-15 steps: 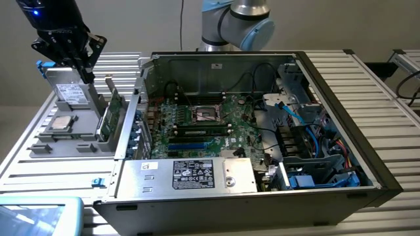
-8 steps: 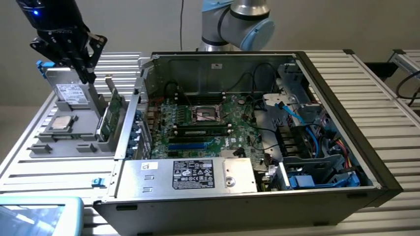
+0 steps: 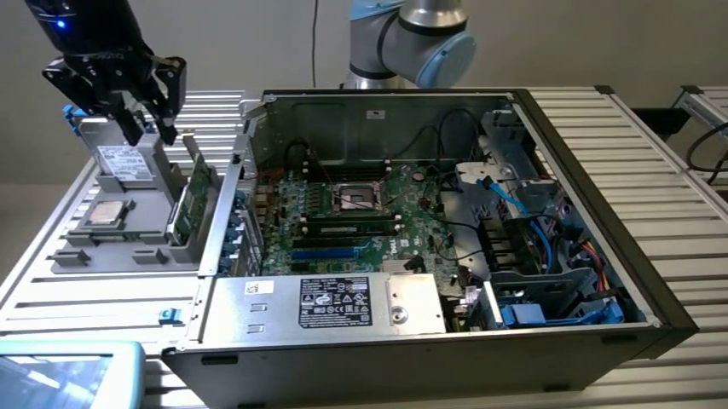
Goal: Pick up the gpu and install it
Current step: 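Pick up the gpu and move the gpu toward the slot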
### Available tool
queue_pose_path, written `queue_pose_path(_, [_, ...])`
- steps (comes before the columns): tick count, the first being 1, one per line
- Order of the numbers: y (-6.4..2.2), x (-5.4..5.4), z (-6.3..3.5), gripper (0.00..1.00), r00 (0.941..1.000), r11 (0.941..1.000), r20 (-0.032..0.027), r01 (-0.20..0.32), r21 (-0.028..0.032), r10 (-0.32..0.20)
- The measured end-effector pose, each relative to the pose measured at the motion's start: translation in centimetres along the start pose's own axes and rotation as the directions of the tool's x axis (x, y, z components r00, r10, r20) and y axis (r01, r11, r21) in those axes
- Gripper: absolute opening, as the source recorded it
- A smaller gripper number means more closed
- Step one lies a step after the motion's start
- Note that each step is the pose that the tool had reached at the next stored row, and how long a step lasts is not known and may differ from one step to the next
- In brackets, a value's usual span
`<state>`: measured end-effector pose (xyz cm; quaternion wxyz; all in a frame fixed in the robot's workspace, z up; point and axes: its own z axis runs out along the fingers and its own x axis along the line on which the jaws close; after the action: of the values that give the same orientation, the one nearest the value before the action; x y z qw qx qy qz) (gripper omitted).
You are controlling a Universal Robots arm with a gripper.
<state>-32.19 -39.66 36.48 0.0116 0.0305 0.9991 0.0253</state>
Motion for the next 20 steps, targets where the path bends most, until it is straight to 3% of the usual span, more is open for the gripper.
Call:
queue_pose_path(5, [-0.06,0.8,0.76,0.49,0.9999,1.0000,0.0112,0.001,-0.0009,-0.001])
queue_pose_path(10, [-0.09,1.1,1.25,0.49,0.9996,1.0000,0.0271,0.001,-0.0035,-0.001])
queue_pose_path(12, [-0.12,1.4,1.44,0.49,0.9996,0.9999,0.0294,0.001,-0.0109,-0.001])
queue_pose_path(15, [-0.16,1.7,1.64,0.49,0.9996,0.9993,0.0289,0.001,-0.0363,0.000])
queue_pose_path(16, [-0.20,1.8,1.82,0.49,0.9996,0.9992,0.0293,0.001,-0.0399,0.000])
queue_pose_path(20, [-0.26,1.8,2.53,0.49,0.9996,0.9992,0.0292,0.001,-0.0398,0.000])
